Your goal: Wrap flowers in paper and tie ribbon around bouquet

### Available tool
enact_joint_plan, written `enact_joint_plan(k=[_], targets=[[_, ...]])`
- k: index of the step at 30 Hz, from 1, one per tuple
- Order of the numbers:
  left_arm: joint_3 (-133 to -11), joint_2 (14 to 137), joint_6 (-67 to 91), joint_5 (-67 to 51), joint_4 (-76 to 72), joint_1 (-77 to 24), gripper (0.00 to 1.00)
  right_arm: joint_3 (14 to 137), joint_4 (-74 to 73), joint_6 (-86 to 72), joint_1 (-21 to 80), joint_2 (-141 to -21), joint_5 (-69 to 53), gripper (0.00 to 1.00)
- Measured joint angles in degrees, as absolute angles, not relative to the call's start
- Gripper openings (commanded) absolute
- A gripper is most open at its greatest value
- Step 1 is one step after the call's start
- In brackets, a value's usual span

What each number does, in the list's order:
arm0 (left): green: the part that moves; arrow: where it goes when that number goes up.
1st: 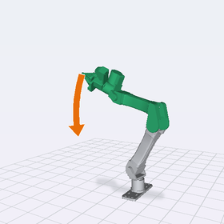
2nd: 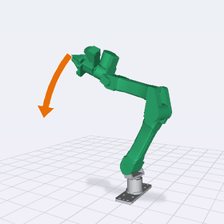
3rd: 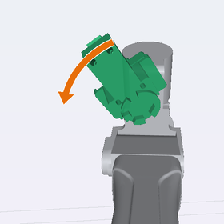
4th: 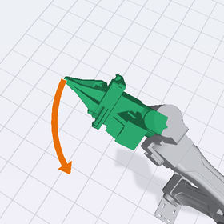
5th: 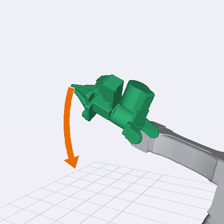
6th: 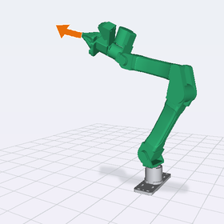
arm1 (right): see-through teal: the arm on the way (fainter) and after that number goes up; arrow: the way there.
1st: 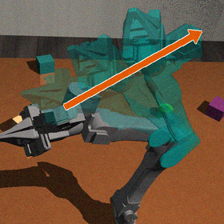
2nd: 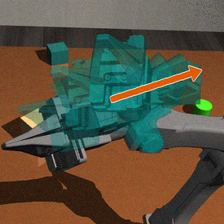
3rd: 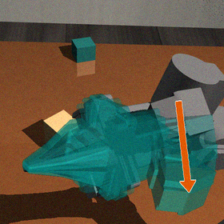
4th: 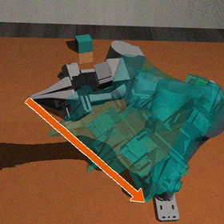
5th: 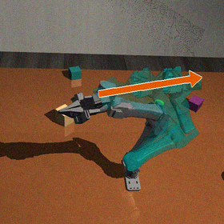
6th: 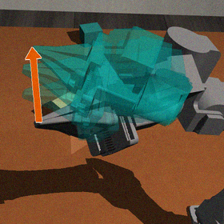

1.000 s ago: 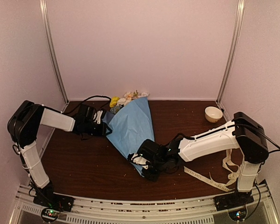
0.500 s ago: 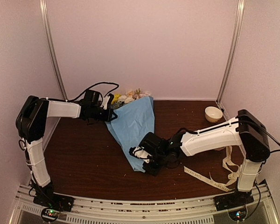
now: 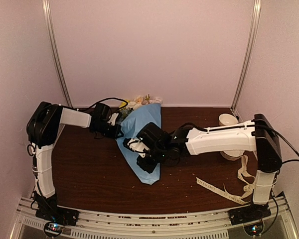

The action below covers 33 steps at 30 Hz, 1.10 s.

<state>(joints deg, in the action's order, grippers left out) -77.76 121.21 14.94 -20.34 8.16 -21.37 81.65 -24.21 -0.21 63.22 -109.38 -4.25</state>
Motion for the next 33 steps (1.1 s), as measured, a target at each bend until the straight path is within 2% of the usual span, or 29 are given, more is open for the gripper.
enact_joint_plan(k=[6, 7, 13, 19, 22, 25, 31, 33], targets=[[-80.18, 122.39, 14.96, -20.34, 9.72, -20.45, 0.00, 88.38, -24.69, -0.64, 63.11, -118.24, -3.51, 0.08], [-80.62, 122.72, 14.96, -20.36, 9.89, -20.38, 0.02, 89.27, -25.17, -0.80, 63.09, -120.14, -3.42, 0.07], [-82.43, 123.20, 15.20, -19.79, 12.01, -20.27, 0.50, 91.46, -27.07, -3.03, 62.96, -125.27, -3.38, 0.07], [-77.58, 116.22, 18.85, -17.39, 11.60, -17.74, 0.77, 91.61, -27.42, -4.71, 62.96, -125.58, -3.38, 0.07], [-70.85, 108.64, 22.17, -16.25, 9.85, -15.64, 0.81, 91.61, -27.42, -4.97, 62.96, -125.58, -3.38, 0.07], [-63.99, 103.59, 27.27, -17.32, 4.49, -14.68, 0.82, 91.64, -27.42, -5.15, 62.96, -125.58, -3.38, 0.07], [-51.96, 106.76, 38.15, -23.57, -10.96, -18.17, 0.83, 91.64, -27.44, -5.61, 62.96, -125.58, -3.40, 0.07], [-51.68, 107.68, 40.99, -24.80, -14.39, -19.79, 0.83, 91.66, -27.40, -5.78, 62.96, -125.58, -3.40, 0.07]])
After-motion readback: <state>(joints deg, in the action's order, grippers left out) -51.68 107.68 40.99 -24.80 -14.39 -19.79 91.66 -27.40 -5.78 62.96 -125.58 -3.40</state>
